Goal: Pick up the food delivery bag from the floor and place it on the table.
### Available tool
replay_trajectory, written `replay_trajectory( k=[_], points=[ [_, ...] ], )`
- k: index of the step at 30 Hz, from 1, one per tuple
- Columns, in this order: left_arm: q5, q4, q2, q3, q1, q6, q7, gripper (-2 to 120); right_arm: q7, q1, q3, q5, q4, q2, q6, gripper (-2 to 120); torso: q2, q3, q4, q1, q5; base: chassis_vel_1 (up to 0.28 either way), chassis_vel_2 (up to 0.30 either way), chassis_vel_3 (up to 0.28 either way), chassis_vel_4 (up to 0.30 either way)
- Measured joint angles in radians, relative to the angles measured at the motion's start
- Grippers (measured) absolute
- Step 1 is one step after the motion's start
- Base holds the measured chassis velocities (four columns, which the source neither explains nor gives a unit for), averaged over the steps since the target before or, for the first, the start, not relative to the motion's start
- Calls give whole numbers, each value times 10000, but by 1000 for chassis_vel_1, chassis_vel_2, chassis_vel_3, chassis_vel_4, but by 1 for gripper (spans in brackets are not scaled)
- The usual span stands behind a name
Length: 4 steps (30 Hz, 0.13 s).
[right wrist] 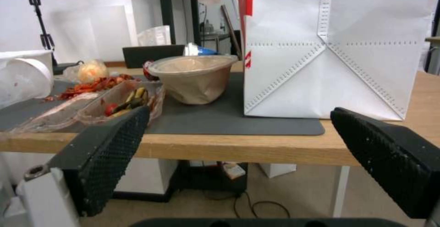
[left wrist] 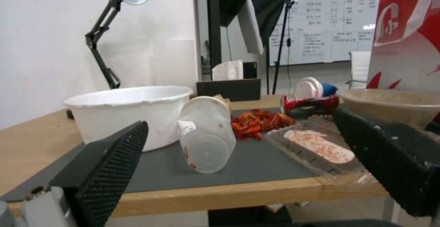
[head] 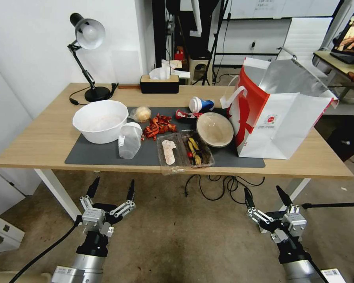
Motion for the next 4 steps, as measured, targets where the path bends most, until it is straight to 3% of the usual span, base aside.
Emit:
replay_trajectory(
  k=[4],
  points=[
    [0, 0, 0, 0, 0, 0, 0, 100, 0, 0, 0, 0, 0, 0, 0, 100, 0, 0, 0, 0, 0, 0, 0, 0, 0]
  ],
)
